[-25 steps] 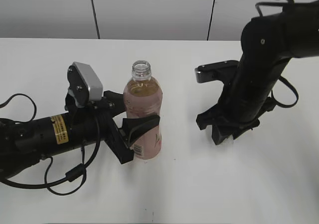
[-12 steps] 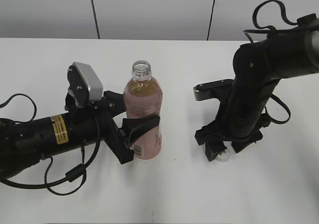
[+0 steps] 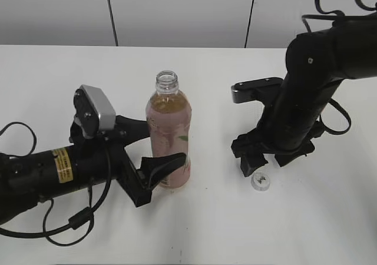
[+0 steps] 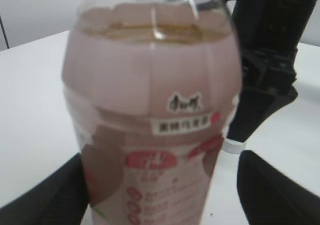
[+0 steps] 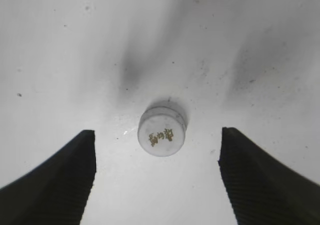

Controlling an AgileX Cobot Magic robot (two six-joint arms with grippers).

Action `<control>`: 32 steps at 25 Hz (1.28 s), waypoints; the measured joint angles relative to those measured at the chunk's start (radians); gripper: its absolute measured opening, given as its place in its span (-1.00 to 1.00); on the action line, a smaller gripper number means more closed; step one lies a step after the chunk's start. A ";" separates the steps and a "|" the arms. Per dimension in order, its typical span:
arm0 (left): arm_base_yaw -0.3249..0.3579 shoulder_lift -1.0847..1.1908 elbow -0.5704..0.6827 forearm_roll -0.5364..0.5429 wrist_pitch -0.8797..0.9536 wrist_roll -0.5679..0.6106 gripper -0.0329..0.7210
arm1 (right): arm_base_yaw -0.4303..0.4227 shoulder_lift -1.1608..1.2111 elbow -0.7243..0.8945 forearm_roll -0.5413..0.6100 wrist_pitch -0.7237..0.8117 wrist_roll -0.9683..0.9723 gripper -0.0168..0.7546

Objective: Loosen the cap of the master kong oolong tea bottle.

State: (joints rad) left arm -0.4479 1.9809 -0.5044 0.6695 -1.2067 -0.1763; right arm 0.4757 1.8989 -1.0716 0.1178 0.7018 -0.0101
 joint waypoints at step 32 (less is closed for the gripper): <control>0.023 -0.835 0.070 -0.541 1.039 0.023 0.41 | 0.000 -0.331 0.090 -0.039 0.180 0.001 0.54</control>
State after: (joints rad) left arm -0.4247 1.1461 -0.4342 0.1288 -0.1676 -0.1532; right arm 0.4757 1.5679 -0.9816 0.0788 0.8818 -0.0087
